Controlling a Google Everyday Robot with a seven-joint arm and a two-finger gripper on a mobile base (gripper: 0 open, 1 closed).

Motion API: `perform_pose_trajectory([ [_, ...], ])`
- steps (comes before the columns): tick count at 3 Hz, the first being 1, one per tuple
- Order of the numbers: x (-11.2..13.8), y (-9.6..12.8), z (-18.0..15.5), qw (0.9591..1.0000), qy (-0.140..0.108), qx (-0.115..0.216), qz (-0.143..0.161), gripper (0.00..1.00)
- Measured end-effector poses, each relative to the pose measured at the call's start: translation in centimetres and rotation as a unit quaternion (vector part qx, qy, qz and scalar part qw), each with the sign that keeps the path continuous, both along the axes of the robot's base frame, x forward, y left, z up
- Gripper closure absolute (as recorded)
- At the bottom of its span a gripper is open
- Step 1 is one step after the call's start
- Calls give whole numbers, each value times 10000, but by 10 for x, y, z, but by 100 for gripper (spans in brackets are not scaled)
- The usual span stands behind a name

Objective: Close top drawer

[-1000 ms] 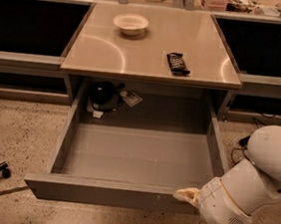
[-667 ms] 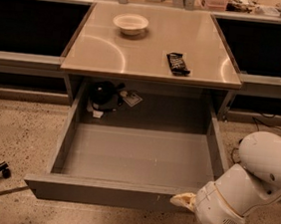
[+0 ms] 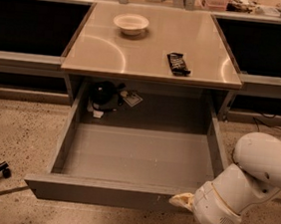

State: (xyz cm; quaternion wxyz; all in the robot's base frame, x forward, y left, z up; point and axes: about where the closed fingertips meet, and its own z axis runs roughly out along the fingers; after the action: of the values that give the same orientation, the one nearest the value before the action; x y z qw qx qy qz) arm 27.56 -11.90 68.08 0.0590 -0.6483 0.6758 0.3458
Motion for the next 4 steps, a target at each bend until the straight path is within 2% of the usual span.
perform_pose_trajectory([
  [1,13,1,-18,9999,113,30,57,0],
  [2,50,2,-28,9999,49,131,56,0],
  [3,62,2,-28,10000,-15,80,57,0],
  [4,93,6,-21,9991,-405,-31,135,0],
])
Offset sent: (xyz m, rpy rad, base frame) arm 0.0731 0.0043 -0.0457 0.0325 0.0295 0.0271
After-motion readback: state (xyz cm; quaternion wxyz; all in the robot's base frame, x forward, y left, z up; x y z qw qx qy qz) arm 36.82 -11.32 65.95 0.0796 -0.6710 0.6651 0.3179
